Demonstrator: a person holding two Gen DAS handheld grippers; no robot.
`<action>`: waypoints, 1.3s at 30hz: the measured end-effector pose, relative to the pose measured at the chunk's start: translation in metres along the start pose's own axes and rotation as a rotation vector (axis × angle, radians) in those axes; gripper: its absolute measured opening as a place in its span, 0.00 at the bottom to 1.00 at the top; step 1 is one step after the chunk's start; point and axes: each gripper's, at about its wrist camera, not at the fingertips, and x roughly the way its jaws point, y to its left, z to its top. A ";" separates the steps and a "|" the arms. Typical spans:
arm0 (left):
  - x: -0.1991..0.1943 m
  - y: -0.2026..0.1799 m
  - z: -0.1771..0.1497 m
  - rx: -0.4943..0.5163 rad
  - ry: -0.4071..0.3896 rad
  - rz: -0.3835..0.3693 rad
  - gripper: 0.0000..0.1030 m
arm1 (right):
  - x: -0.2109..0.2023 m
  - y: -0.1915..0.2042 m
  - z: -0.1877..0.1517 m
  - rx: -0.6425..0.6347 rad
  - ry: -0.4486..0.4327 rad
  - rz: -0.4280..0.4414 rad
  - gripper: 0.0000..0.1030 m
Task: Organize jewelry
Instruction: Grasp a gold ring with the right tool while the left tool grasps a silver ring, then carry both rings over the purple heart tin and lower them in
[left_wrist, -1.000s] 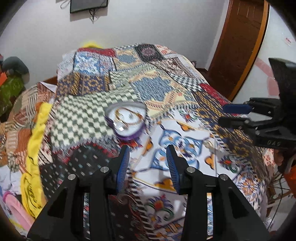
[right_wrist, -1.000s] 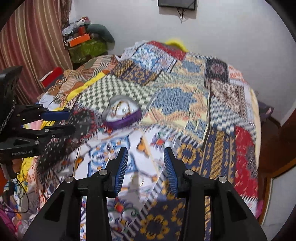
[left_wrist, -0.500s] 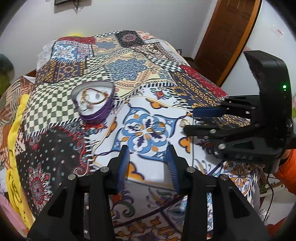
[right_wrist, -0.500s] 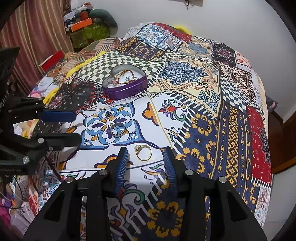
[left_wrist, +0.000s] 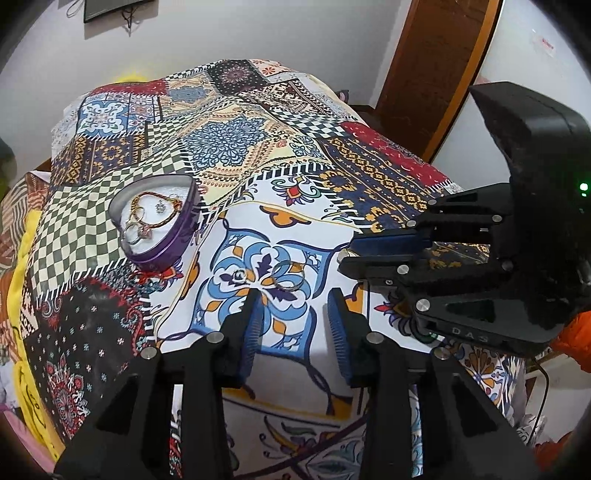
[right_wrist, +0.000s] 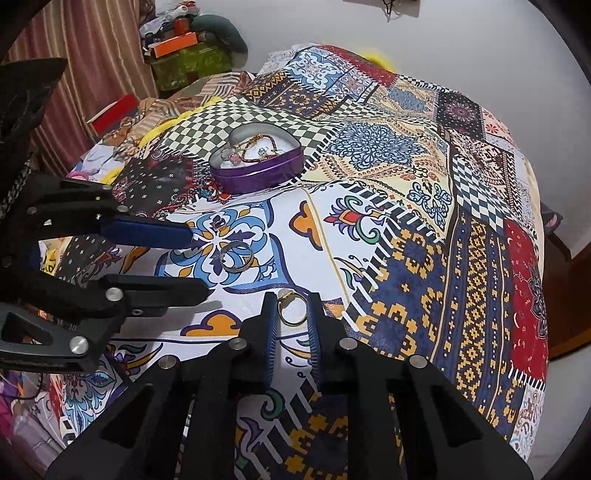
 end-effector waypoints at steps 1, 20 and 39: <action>0.002 -0.001 0.001 0.002 0.002 0.000 0.33 | 0.000 -0.001 -0.001 0.003 -0.004 0.000 0.14; 0.031 0.001 0.015 -0.006 0.017 0.037 0.24 | -0.009 -0.023 -0.003 0.091 -0.036 0.026 0.09; 0.008 0.003 0.004 -0.032 -0.030 0.021 0.20 | 0.000 -0.026 0.002 0.088 -0.003 0.008 0.30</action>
